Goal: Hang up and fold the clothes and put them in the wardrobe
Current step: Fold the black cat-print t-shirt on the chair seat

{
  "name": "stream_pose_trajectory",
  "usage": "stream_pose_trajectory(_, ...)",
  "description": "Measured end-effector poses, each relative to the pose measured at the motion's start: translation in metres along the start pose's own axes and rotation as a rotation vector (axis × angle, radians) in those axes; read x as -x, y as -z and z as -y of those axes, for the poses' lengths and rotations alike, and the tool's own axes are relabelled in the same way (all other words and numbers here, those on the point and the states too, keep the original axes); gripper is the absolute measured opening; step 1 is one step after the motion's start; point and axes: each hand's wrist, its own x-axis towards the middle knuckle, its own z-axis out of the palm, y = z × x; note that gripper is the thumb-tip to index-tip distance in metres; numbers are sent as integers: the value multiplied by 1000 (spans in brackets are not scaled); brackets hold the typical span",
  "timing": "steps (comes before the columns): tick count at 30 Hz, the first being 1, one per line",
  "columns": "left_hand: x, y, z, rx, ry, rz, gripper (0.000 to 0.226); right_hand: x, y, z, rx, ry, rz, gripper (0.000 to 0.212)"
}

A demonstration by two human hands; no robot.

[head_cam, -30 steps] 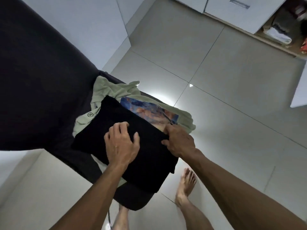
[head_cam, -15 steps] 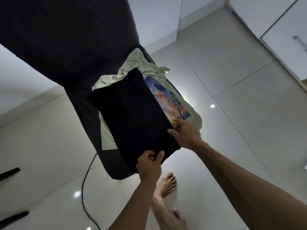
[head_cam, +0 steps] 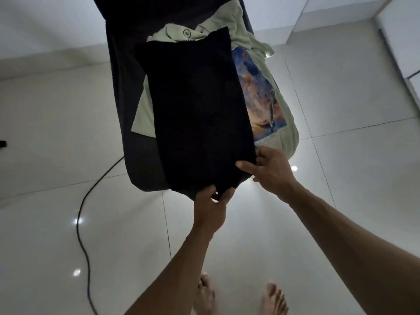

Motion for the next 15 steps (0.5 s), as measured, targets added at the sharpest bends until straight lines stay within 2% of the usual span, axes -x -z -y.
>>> stream_pose_trajectory(3, -8, -16, 27, 69, -58, -80, 8, -1, -9, -33, -26, 31, 62, 41)
stream_pose_trajectory(6, -13, -29, 48, 41, -104, -79, 15, -5, -13, -61, -40, 88, 123, 38)
stream_pose_trajectory(9, -20, -38, 71, 46, -155, -151, 20, -13, -23, -88, 2, 173, 190, 31)
stream_pose_trajectory(12, -22, -44, 94, 65, -214, -210, 24, -23, -28, -114, -14, 198, 205, 37)
stream_pose_trajectory(15, -26, -50, 111, 80, -245, -191, 27, -29, -35, -135, -72, 210, 261, 48)
